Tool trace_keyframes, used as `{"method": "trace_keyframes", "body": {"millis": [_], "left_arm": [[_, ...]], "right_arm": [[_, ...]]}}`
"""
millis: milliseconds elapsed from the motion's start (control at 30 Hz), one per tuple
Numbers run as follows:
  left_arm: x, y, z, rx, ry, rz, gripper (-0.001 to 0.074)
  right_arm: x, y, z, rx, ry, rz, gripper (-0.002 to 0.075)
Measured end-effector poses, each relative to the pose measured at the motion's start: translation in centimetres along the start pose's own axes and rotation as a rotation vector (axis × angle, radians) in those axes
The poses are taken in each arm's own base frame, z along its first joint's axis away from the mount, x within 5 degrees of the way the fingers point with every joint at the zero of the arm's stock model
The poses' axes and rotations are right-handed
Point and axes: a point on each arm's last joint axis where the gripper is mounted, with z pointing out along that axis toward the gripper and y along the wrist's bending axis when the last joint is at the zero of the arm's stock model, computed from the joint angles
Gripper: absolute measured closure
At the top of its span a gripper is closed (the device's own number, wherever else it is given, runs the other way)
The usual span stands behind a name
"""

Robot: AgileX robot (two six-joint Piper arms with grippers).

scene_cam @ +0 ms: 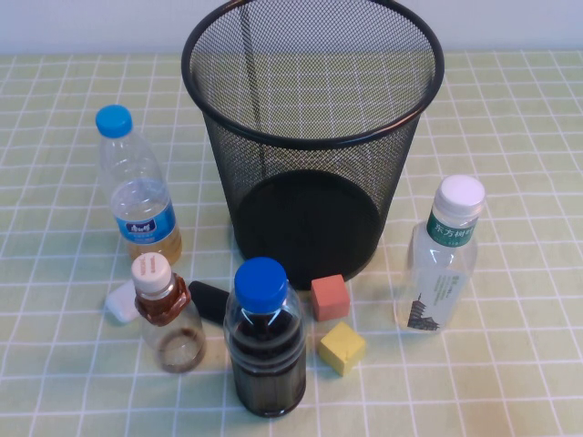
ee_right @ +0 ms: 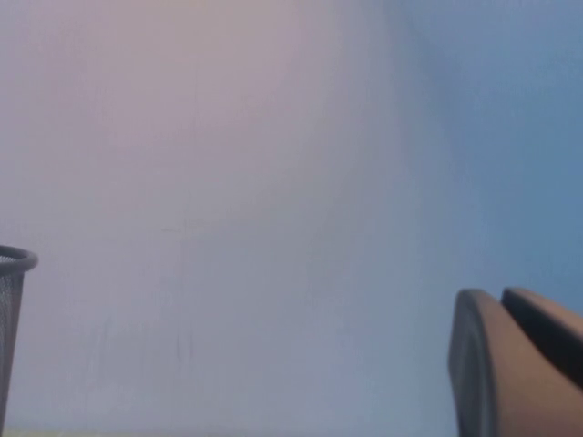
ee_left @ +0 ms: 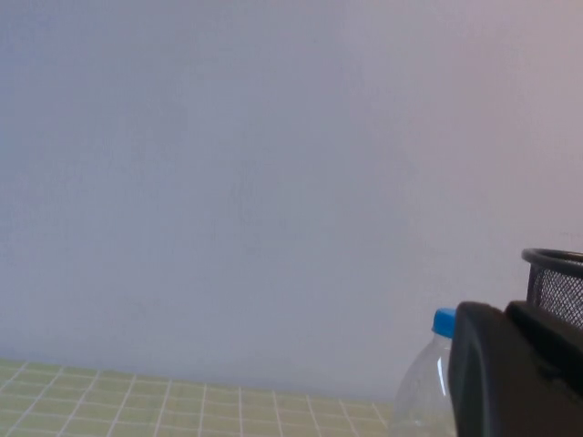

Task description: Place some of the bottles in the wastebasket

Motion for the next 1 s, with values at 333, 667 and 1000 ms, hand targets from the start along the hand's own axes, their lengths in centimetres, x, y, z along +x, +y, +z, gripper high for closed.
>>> {"method": "trace_keyframes", "body": {"millis": [333,667,1000], "left_arm": [[-0.2,0.0,0.0,0.004,-0.017,-0.017,0.0741],[-4.1,-1.0,-1.0,0.139,-0.456,-0.128,0.0741],[-8.2,-2.4,-0.3,0.154,-0.389,-0.019,0.0741]], "right_arm": [[-3.3,0.0,-0.6,-0.035,-0.361,0.188,0.0734],[-11.7,-0.8,1.3,-0.058,-0.46,0.432,0.0734],[-16.7,-1.7,10.0,0.086,0.149,0.443,0.0734]]}}
